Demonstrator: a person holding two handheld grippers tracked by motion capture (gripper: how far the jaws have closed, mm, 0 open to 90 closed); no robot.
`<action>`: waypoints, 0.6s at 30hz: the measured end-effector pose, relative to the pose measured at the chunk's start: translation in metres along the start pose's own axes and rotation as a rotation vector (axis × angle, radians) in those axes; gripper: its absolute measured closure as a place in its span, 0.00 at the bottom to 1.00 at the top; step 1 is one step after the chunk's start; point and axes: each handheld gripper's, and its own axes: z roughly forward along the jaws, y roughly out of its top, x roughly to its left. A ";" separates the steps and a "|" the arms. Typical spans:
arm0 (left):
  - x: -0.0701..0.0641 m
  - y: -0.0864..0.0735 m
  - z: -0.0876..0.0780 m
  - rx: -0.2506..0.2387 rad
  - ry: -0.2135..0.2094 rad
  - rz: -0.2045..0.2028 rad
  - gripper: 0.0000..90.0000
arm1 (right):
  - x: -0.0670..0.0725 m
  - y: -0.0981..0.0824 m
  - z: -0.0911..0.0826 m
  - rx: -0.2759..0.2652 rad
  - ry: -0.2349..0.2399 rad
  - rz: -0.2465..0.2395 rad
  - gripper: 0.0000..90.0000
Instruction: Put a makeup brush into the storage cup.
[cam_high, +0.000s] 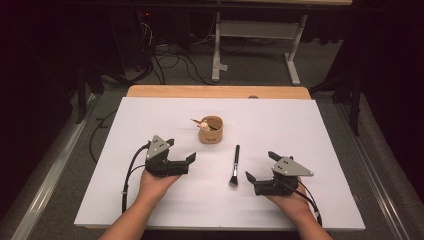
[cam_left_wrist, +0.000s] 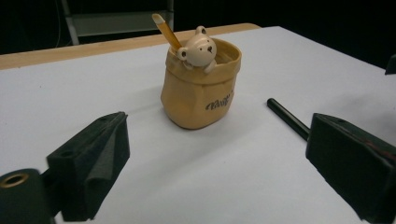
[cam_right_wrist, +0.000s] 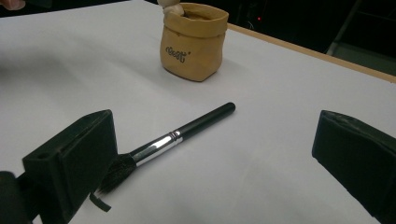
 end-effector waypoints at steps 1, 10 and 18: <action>-0.001 0.000 -0.002 0.001 -0.001 0.005 0.05 | 0.000 0.000 0.000 0.002 0.000 0.004 0.02; -0.008 -0.011 -0.018 0.012 -0.025 0.039 0.00 | -0.004 0.000 -0.003 -0.007 -0.013 0.015 0.01; -0.011 -0.025 -0.024 0.008 -0.031 0.054 0.00 | -0.007 0.002 -0.008 -0.039 -0.030 0.029 0.01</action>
